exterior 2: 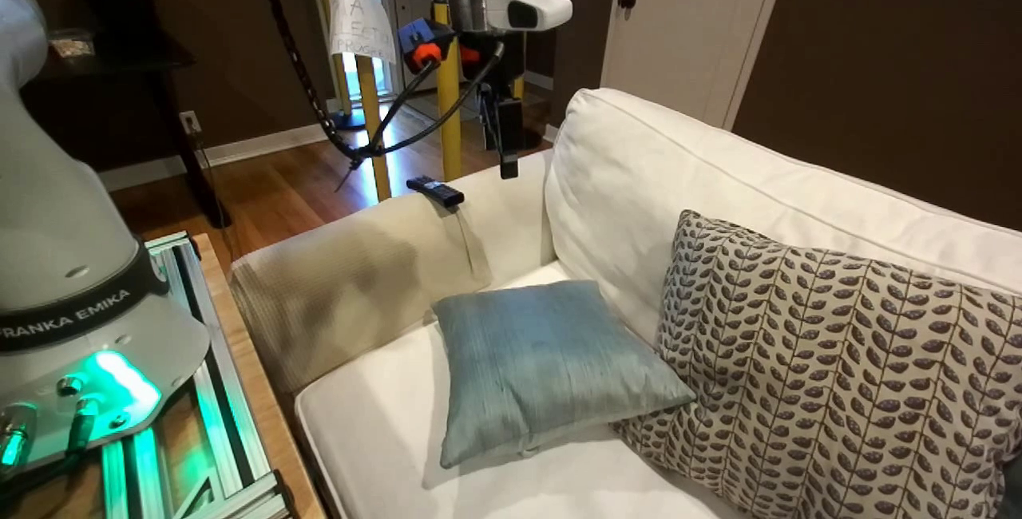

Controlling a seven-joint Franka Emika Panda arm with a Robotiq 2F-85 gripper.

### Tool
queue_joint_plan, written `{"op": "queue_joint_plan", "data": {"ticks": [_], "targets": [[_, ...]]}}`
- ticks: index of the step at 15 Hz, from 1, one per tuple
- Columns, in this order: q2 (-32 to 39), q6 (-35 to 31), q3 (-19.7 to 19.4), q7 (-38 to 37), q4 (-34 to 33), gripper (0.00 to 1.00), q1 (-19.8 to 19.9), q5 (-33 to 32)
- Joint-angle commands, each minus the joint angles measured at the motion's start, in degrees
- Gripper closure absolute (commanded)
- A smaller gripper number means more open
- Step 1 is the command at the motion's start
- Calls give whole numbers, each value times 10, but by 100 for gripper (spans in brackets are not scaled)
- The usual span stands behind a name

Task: Put the remote on the blue towel

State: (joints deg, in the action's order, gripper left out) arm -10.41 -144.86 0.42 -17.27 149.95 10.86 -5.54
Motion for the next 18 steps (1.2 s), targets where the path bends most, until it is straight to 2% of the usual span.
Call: {"op": "queue_joint_plan", "data": {"ticks": [1, 3, 5, 7, 9, 10, 12, 15, 18], "targets": [[51, -3, -24, 12, -24, 0, -12, 30], [101, -12, -39, 26, -46, 0, -14, 58], [157, -16, -54, 82, -74, 0, -19, 126], [209, -18, -56, 134, -106, 0, -14, 197], [258, -26, -53, 157, -138, 0, -2, 244], [284, -46, -59, 126, -151, 0, -2, 234], [334, -68, -53, 131, -182, 0, 5, 256], [401, -113, -67, 101, -220, 0, 3, 231], [464, -129, -78, 85, -263, 0, 2, 217]]}}
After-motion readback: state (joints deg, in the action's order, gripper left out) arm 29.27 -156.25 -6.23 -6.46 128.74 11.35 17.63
